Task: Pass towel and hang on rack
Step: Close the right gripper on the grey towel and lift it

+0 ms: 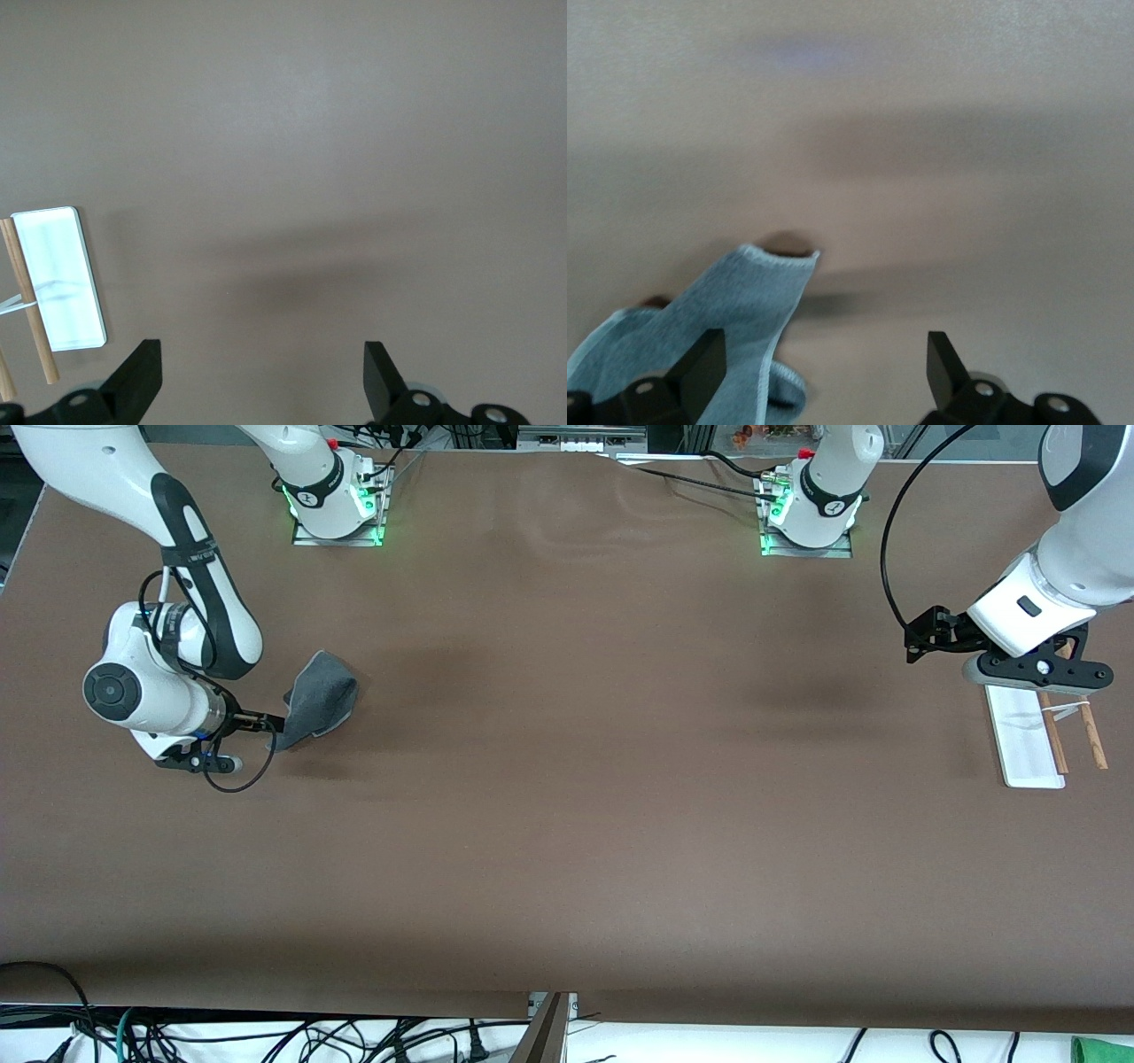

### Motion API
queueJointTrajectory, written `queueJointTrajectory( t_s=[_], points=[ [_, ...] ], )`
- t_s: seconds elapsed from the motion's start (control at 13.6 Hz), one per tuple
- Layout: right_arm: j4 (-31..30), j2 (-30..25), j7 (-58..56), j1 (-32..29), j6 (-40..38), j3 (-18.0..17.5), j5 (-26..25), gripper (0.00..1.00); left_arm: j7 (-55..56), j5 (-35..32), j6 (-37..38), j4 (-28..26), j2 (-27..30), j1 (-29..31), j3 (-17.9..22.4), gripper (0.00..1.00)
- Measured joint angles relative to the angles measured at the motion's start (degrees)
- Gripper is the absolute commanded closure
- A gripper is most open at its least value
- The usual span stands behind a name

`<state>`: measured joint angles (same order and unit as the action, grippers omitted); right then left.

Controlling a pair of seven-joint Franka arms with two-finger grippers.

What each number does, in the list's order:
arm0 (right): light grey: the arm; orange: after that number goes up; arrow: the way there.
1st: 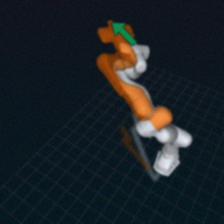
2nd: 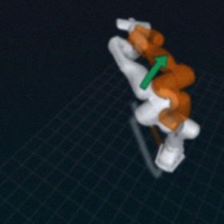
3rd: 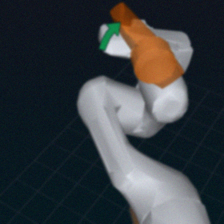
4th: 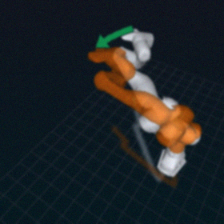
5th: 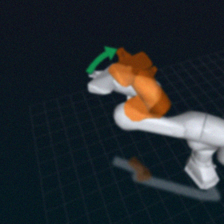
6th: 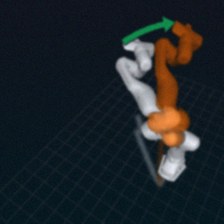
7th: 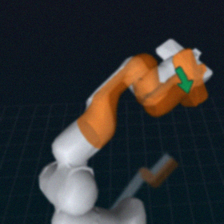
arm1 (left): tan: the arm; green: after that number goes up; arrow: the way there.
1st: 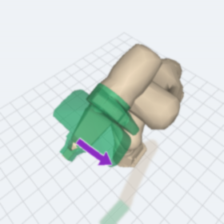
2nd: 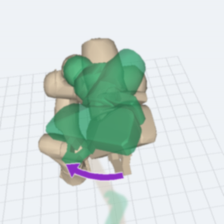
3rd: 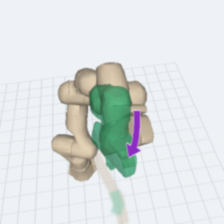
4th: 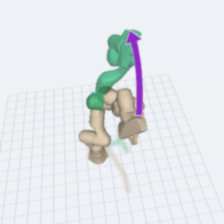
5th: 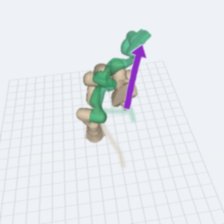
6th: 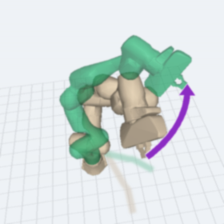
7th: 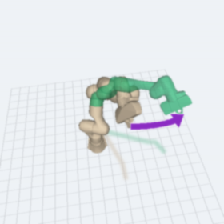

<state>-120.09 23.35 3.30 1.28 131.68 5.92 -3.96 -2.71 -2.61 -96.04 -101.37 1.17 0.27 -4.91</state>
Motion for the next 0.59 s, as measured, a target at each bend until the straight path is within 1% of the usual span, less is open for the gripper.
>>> queueJointTrajectory(
  t_s=[0.15, 0.22, 0.37, 0.44, 0.59],
  points=[
    [0.33, 0.17, 0.25, 0.02, 0.66, 0.04, 0.38, 0.0, 0.0, 0.0, 0.01, 0.0, 0.0, 0.0, 0.0, 0.0],
    [0.71, 0.17, 1.11, 0.01, 0.74, 0.04, 2.46, 0.0, 0.0, 0.0, 0.02, 0.0, 0.0, 0.0, 0.0, 0.0],
    [1.21, 0.16, 1.48, 0.02, 0.75, 0.04, 11.57, 0.0, 0.0, 0.0, 0.02, 0.0, 0.0, 0.0, 0.0, 0.0],
    [1.25, 0.18, 1.72, 0.02, 1.0, 0.05, 14.31, 0.0, 0.0, 0.0, 0.03, 0.0, 0.0, 0.0, 0.0, 0.0],
    [1.2, 0.47, 4.14, 0.01, 2.73, 0.08, 15.72, 0.0, 0.0, 0.0, 0.03, 0.0, 0.0, 0.0, 0.0, 0.0]
  ],
)
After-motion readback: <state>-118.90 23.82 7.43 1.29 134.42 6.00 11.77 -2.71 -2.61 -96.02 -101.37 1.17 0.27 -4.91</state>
